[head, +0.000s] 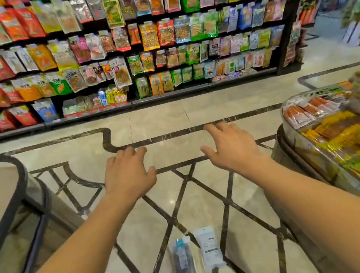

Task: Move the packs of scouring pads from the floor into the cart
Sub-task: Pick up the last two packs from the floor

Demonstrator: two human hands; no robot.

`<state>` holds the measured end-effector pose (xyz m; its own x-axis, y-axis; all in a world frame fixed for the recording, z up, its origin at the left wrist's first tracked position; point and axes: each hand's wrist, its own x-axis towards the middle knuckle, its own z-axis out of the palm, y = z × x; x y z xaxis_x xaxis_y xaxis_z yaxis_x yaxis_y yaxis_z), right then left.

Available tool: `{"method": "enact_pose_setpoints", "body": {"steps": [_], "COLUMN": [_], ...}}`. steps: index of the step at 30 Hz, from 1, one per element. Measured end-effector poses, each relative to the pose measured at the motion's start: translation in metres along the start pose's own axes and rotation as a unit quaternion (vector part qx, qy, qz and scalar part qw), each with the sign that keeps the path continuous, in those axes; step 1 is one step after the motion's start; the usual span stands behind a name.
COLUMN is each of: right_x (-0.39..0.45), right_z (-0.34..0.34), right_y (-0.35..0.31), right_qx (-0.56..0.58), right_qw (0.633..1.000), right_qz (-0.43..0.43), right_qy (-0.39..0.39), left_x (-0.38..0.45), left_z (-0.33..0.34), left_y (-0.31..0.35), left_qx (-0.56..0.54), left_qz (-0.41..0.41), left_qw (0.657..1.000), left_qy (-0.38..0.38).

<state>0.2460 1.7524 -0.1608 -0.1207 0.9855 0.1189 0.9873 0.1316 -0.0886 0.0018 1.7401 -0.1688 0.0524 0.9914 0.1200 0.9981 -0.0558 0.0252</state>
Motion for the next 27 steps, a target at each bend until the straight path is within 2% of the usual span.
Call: {"method": "enact_pose_setpoints", "body": {"steps": [8,13,16,19,23,27], "right_x": [0.084,0.129,0.146,0.150,0.135,0.112], "right_z": [0.075,0.153,0.218,0.292,0.408,0.528], "right_y": [0.013,0.029,0.037,0.040,0.047,0.056], "right_qx": [0.015,0.047,0.075,0.084,0.048,0.077], "right_qw": [0.999,0.994,0.990,0.981,0.965,0.959], "right_qz": [0.005,0.000,0.001,0.000,-0.063,-0.003], "right_qy": [-0.051,-0.102,-0.122,-0.173,-0.250,-0.273], "left_x": [0.089,0.123,0.134,0.140,0.137,0.117], "left_z": [0.071,0.142,0.193,0.251,0.355,0.480], "left_y": [-0.008,0.002,0.006,0.009,0.007,0.006], "left_qx": [-0.041,-0.096,-0.106,-0.117,-0.113,-0.127], "left_qz": [0.001,-0.013,-0.024,-0.040,-0.058,-0.050], "left_qw": [0.998,0.994,0.992,0.988,0.981,0.975], "left_qy": [-0.043,-0.051,-0.068,-0.093,-0.145,-0.177]}}
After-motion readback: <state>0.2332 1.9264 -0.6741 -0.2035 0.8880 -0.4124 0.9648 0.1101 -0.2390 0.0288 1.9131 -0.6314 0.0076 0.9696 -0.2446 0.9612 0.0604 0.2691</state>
